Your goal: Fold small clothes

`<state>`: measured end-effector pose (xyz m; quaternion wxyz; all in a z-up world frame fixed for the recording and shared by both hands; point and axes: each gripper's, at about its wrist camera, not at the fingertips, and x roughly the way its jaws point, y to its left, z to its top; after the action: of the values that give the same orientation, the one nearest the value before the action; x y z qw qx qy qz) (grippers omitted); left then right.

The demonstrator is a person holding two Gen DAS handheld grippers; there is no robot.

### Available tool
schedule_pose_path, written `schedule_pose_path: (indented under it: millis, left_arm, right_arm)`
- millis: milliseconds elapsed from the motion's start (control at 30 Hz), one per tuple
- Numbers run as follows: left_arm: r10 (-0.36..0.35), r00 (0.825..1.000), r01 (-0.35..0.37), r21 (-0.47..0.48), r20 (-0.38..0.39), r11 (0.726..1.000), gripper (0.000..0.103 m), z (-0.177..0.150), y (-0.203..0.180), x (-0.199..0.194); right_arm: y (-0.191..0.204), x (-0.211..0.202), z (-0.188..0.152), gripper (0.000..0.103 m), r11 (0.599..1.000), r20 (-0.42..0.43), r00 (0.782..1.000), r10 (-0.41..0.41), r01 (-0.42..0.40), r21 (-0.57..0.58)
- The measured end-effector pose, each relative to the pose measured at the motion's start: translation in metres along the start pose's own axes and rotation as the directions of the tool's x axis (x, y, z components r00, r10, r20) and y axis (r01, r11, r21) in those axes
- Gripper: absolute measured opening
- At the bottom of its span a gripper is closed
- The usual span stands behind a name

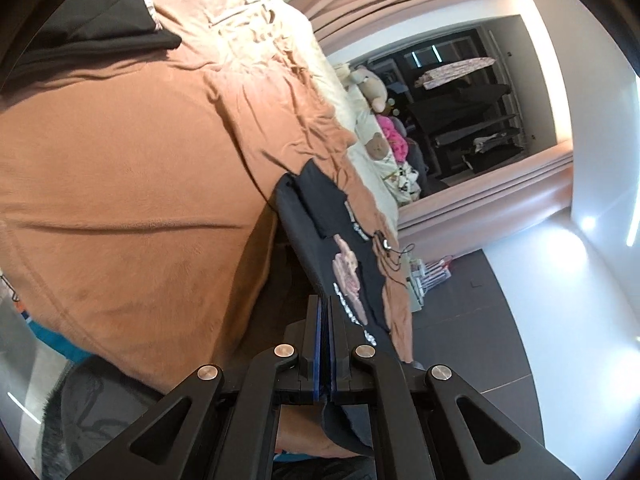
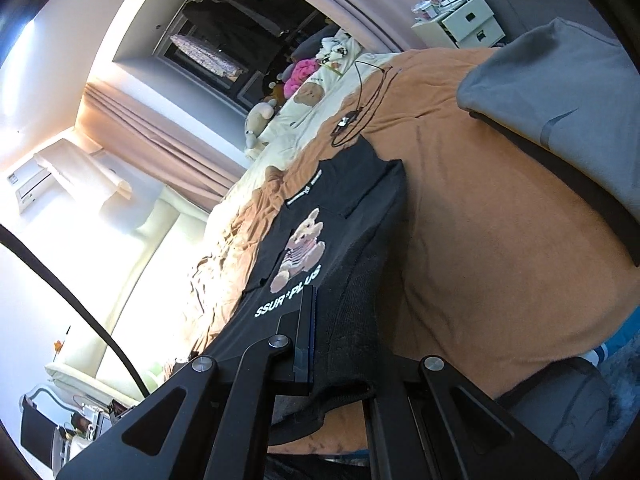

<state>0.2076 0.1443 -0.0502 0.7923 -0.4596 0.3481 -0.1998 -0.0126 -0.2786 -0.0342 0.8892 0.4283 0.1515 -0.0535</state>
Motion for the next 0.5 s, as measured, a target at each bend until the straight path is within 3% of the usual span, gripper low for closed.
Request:
schedule_pose_path:
  millis: [500]
  left_arm:
    - [-0.049, 0.997, 0.048, 0.031, 0.051, 0.998, 0.002, -0.026, -0.015, -0.086]
  right_arm:
    - [0.013, -0.027, 0.006, 0.0, 0.998, -0.043, 0.999, 0.027, -0.029, -0.064]
